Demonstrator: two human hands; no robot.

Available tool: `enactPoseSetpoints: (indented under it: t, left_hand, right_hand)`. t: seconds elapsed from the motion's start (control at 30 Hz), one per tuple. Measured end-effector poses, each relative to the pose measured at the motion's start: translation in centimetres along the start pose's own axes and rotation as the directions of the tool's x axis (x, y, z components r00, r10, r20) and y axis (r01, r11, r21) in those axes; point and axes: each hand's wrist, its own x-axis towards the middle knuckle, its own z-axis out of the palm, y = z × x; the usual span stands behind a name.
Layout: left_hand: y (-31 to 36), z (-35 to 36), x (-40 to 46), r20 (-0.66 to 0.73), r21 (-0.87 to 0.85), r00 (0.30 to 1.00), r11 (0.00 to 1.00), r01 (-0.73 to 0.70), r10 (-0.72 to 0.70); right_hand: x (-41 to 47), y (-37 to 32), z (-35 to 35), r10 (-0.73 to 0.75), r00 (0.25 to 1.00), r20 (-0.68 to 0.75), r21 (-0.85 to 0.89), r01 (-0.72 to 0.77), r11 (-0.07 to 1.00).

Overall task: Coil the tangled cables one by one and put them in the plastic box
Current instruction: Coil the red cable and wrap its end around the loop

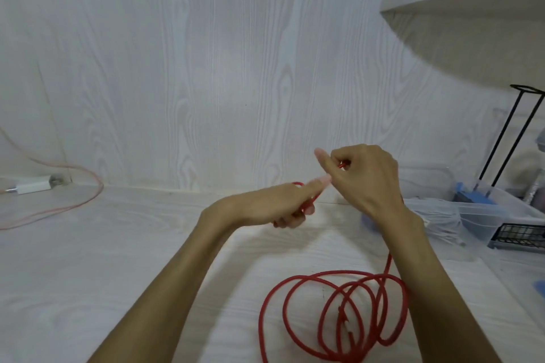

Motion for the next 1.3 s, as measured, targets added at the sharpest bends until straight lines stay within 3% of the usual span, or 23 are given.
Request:
enactPoseSetpoints:
  t: [0.1,0.2,0.3,0.37,0.47,0.53,0.6,0.67,0.73,0.8,0.83,0.9,0.93,0.97,1.0,1.03,1.1,1.13,1.23,1.3]
  left_hand:
    - [0.1,-1.2,-1.1,0.348,-0.108,0.935,0.994,-0.033,0.069]
    - [-0.8,-2.6,-2.3,0.435,-0.522,0.863,0.853,0.007,0.259]
    - [-1.3,-3.5,-2.6,0.242,-0.857,0.875,0.515,-0.010,0.419]
    - [-1.5,-4.3,-2.6,0.043,-0.962,0.890,0.259,-0.085,0.454]
    - [-2.0,-5.8,-3.0,-0.264,-0.964,0.889,-0.084,-0.251,0.374]
    - [-2.8,-6.7,-3.4,-0.434,-0.898,0.873,-0.183,-0.399,0.224]
    - [-3.8,-7.3,-3.9,-0.562,-0.819,0.826,-0.178,-0.546,0.052]
    - [-4.3,-7.4,-4.4,-0.611,-0.778,0.791,-0.158,-0.608,-0.036]
    - [-3.9,-7.3,-4.9,-0.582,-0.800,0.813,-0.165,-0.577,-0.024]
    - [-2.9,-7.4,-5.7,-0.514,-0.849,0.857,-0.157,-0.505,0.024]
    - [-2.5,-7.5,-6.1,-0.474,-0.875,0.880,-0.132,-0.465,0.043]
    - [-1.6,-7.7,-7.3,-0.372,-0.928,0.925,-0.042,-0.370,0.079]
    - [-1.3,-7.6,-7.8,-0.323,-0.946,0.942,0.013,-0.325,0.089]
    - [-0.9,-7.3,-8.4,-0.277,-0.957,0.956,0.065,-0.284,0.093]
    - [-0.7,-6.8,-8.8,-0.241,-0.963,0.966,0.104,-0.250,0.089]
    - [-0.5,-6.3,-9.2,-0.211,-0.966,0.974,0.134,-0.220,0.081]
    - [0.0,-4.9,-9.9,-0.176,-0.969,0.982,0.167,-0.184,0.062]
    - [0.3,-4.3,-10.1,-0.165,-0.969,0.985,0.179,-0.172,0.056]
    - [1.3,-2.9,-11.3,-0.141,-0.966,0.989,0.213,-0.146,0.038]
    - [2.1,-2.2,-12.1,-0.113,-0.966,0.993,0.228,-0.120,0.044]
  right_hand:
    - [-0.3,-0.5,0.5,-0.071,0.996,0.051,0.120,0.064,0.991]
    - [-0.5,-1.8,1.4,-0.076,0.992,0.097,0.232,0.052,0.971]
    - [-0.8,-3.1,2.8,-0.024,0.980,0.196,0.382,-0.053,0.923]
    - [-0.7,-3.3,3.5,0.024,0.931,0.364,0.515,-0.223,0.828]
    - [-0.9,-2.3,3.1,-0.028,0.734,0.679,0.535,-0.469,0.703]
    - [-1.5,-1.6,2.3,-0.148,0.580,0.801,0.514,-0.540,0.667]
    - [-2.4,-1.5,1.8,-0.238,0.393,0.888,0.439,-0.578,0.687]
    - [-3.7,-2.0,1.5,-0.239,0.222,0.945,0.323,-0.539,0.778]
    - [-4.6,-2.7,0.9,-0.236,0.129,0.963,0.267,-0.366,0.891]
    - [-4.5,-2.7,0.3,-0.250,0.089,0.964,0.262,-0.174,0.949]
    - [-4.1,-2.2,0.0,-0.208,0.125,0.970,0.221,-0.099,0.970]
    - [-2.7,-0.7,-0.9,-0.023,0.339,0.940,0.040,-0.043,0.998]
    - [-1.9,0.1,-1.3,0.080,0.459,0.885,-0.057,-0.063,0.996]
    - [-1.3,0.6,-2.1,0.147,0.533,0.833,-0.103,-0.113,0.988]
    - [-0.9,0.6,-2.7,0.189,0.544,0.818,-0.108,-0.177,0.978]
    - [-0.5,0.2,-3.3,0.212,0.490,0.845,-0.111,-0.228,0.967]
    - [0.0,-1.9,-5.1,0.178,0.357,0.917,-0.115,-0.190,0.975]
    - [0.1,-3.2,-6.1,0.117,0.356,0.927,-0.059,-0.171,0.984]
    - [-0.3,-7.8,-9.4,-0.080,0.501,0.862,0.301,-0.378,0.876]
    - [-1.1,-10.2,-10.5,-0.121,0.561,0.819,0.430,-0.460,0.777]
